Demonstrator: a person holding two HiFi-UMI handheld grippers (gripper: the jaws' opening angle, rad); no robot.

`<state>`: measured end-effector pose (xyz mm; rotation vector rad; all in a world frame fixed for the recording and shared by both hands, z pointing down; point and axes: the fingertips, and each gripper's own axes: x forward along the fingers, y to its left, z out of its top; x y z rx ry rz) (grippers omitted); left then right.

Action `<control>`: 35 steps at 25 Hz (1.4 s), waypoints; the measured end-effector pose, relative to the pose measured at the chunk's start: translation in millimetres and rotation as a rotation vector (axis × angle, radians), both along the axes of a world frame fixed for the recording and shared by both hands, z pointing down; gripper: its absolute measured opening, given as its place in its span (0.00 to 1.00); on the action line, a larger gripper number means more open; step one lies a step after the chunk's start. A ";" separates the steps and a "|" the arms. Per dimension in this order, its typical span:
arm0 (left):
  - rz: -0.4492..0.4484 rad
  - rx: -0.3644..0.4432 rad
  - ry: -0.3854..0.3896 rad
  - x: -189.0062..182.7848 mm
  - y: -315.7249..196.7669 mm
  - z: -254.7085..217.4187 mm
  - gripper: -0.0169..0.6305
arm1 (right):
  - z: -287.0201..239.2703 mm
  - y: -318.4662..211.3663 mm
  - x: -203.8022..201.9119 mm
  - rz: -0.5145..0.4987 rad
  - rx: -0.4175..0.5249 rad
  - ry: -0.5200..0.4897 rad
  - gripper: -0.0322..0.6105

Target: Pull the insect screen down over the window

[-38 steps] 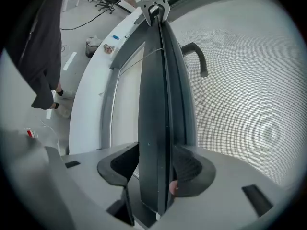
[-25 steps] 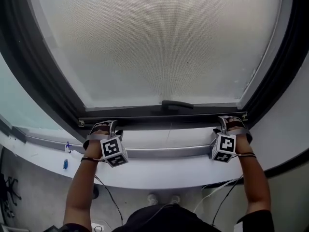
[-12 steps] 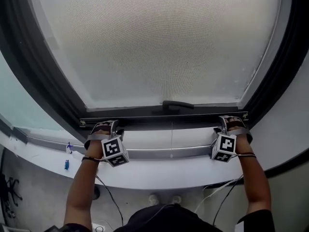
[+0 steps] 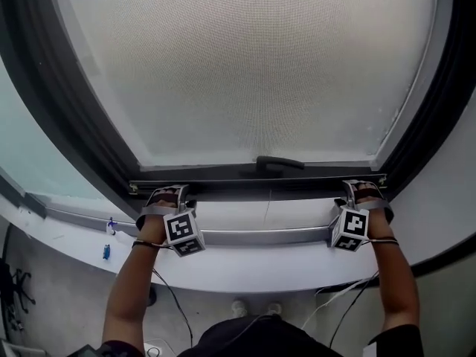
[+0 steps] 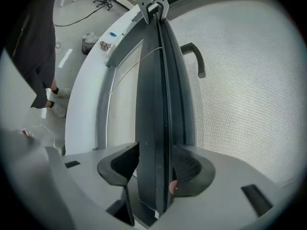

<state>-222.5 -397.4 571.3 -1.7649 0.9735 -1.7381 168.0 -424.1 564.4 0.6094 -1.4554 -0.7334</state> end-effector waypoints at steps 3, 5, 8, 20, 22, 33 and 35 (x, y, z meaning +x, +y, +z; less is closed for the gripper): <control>-0.005 0.032 0.000 -0.2 -3.2 0.2 0.25 | -1.5 -3.6 0.3 -0.002 0.024 -0.010 0.38; -0.011 0.046 0.033 1.2 -3.8 -0.7 0.25 | -1.0 -5.7 0.0 -0.011 0.036 -0.012 0.38; -0.003 0.061 0.091 3.3 -5.1 0.4 0.25 | -0.5 -10.5 -0.3 -0.025 0.070 -0.017 0.38; 0.000 0.060 0.038 0.8 -4.0 -1.8 0.25 | 0.1 -4.9 -0.5 0.001 0.055 -0.027 0.38; 0.001 0.051 0.057 1.6 -2.5 0.8 0.25 | -1.1 -3.8 -0.7 0.002 0.054 -0.031 0.38; 0.004 0.072 0.087 3.3 -1.7 -1.4 0.25 | -0.5 -1.7 -0.7 -0.020 0.072 -0.043 0.38; 0.010 0.098 0.064 2.1 -2.8 -3.6 0.25 | 3.4 -5.4 0.9 -0.038 0.096 -0.044 0.38</control>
